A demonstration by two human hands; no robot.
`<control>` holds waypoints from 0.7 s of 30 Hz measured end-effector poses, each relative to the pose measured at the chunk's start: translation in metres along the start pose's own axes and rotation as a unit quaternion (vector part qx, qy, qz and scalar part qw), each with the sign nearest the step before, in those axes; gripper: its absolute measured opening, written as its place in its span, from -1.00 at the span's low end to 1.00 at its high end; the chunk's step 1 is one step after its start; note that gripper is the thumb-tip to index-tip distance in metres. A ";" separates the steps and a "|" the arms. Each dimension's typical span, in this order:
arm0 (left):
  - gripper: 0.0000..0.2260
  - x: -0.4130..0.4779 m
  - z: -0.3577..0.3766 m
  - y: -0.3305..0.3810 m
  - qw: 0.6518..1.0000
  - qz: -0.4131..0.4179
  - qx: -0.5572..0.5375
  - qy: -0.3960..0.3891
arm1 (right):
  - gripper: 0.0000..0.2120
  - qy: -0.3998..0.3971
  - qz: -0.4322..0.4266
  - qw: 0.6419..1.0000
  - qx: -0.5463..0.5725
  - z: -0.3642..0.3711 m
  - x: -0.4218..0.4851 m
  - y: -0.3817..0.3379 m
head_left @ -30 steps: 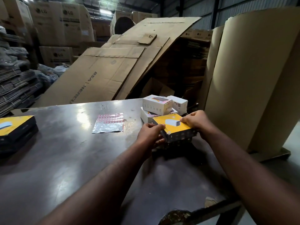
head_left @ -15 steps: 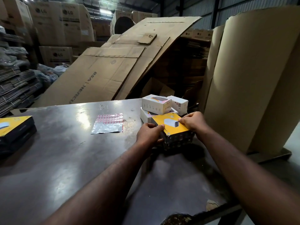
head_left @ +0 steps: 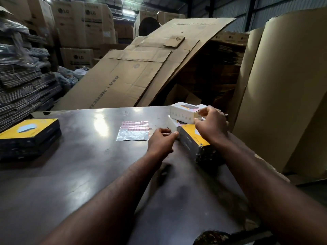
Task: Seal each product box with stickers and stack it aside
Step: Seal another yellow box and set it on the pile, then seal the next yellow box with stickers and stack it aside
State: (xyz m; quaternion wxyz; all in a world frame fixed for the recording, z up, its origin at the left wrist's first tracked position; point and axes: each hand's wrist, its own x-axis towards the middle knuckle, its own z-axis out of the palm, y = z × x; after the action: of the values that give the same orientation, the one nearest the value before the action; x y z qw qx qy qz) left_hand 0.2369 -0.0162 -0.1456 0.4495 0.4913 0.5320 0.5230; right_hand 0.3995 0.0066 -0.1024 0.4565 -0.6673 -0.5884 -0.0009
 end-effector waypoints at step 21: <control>-0.80 -0.014 -0.304 -0.007 0.792 0.155 0.294 0.512 | -0.75 -0.337 -0.113 0.899 0.256 0.198 -0.132 -0.247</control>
State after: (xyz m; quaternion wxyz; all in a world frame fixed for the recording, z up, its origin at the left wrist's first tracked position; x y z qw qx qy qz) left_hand -0.0633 -0.0644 -0.1380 -0.1419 0.3357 0.7290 0.5794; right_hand 0.0588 -0.0026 -0.1388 0.3829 -0.4163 -0.7586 0.3233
